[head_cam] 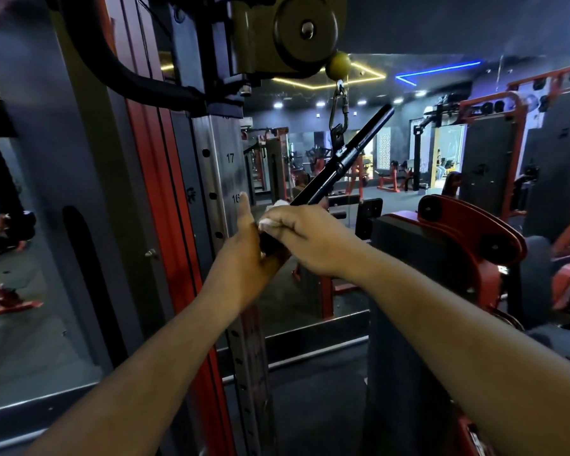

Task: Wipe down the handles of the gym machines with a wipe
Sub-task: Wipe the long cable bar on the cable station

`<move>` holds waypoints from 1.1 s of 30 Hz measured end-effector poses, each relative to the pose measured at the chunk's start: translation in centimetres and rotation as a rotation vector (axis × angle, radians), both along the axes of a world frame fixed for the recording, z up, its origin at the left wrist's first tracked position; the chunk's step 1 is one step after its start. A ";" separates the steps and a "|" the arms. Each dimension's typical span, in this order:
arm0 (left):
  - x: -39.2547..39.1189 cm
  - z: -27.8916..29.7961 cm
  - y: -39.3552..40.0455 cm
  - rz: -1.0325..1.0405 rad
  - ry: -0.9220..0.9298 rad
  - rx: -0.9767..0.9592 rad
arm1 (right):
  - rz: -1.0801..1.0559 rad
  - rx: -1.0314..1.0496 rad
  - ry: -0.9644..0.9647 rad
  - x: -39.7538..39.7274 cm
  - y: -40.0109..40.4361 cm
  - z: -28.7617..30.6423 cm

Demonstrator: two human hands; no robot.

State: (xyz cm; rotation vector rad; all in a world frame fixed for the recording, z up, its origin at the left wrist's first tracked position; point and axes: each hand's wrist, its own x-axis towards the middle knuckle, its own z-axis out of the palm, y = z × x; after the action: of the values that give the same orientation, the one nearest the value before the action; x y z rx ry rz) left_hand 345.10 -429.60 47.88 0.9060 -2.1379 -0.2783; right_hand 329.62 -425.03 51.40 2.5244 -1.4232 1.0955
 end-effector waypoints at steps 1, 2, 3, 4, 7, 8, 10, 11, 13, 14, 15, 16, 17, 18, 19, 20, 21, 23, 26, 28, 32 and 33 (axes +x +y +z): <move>-0.1 -0.1 0.1 -0.002 0.006 -0.008 | 0.026 0.009 -0.036 -0.4 0.3 0.3; -0.1 0.0 0.3 0.003 0.021 -0.011 | 0.027 -0.010 -0.110 -0.9 0.7 0.6; -0.2 0.1 0.6 0.015 0.036 -0.005 | 0.007 -0.056 -0.236 -1.7 0.7 1.1; -0.2 0.2 0.7 0.034 0.039 0.011 | -0.029 -0.124 -0.398 -2.8 0.4 1.7; -0.2 0.6 0.5 0.077 -0.004 -0.024 | -0.283 -0.385 -0.641 -6.4 -1.6 3.4; -0.2 0.7 0.4 0.071 -0.009 -0.048 | -0.373 -0.415 -0.572 -7.3 -2.4 3.6; -0.2 0.7 0.6 0.039 0.007 -0.060 | -0.512 -0.322 -0.346 -7.4 -3.4 3.2; -0.2 0.8 0.7 0.032 0.012 -0.063 | -0.540 -0.259 -0.234 -6.9 -3.8 2.4; -0.1 0.8 0.8 0.034 0.014 -0.067 | -0.504 -0.223 -0.134 -4.7 -3.4 0.2; 0.0 0.8 0.7 0.034 0.014 -0.060 | -0.448 -0.252 -0.141 -3.5 -2.7 -0.9; 0.1 0.7 0.5 0.031 0.016 -0.048 | -0.363 -0.278 -0.188 -2.4 -2.0 -2.0; 0.3 0.6 0.3 0.026 0.022 -0.037 | -0.250 -0.282 -0.253 -1.5 -1.3 -3.0; 0.5 0.5 0.1 0.013 0.034 -0.034 | -0.119 -0.260 -0.318 -1.0 -0.6 -3.9; 0.7 0.4 -0.1 -0.004 0.042 -0.039 | 0.004 -0.230 -0.381 -0.8 -0.3 -4.7; 0.9 0.4 -0.1 -0.017 0.043 -0.047 | 0.099 -0.205 -0.444 -0.8 0.1 -5.4; 0.9 0.4 -0.1 -0.022 0.036 -0.051 | 0.145 -0.199 -0.522 -0.9 0.2 -5.8; 0.9 0.5 -0.1 -0.016 0.026 -0.047 | 0.143 -0.208 -0.650 -1.3 0.0 -6.1; 0.7 0.7 0.1 0.008 0.010 -0.045 | 0.045 -0.251 -1.074 -2.3 -1.0 -5.6; -0.2 0.9 0.8 0.007 0.004 -0.033 | -0.090 -0.292 -1.648 -3.8 -3.2 -3.0; -0.9 1.0 1.3 0.001 0.001 -0.044 | -0.076 -0.205 -1.705 -3.2 -4.8 -2.1; -1.5 0.8 1.5 -0.016 0.034 -0.067 | 0.064 -0.153 -1.740 0.9 -4.8 -4.0; -1.5 0.8 1.5 -0.025 0.048 -0.052 | 0.100 -0.123 -1.769 2.1 -3.9 -5.0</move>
State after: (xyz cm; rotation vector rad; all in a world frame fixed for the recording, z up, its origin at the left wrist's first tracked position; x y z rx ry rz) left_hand 343.60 -428.13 48.64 0.8357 -2.1036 -0.2532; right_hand 331.76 -428.96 46.40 1.0334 -1.0027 3.4925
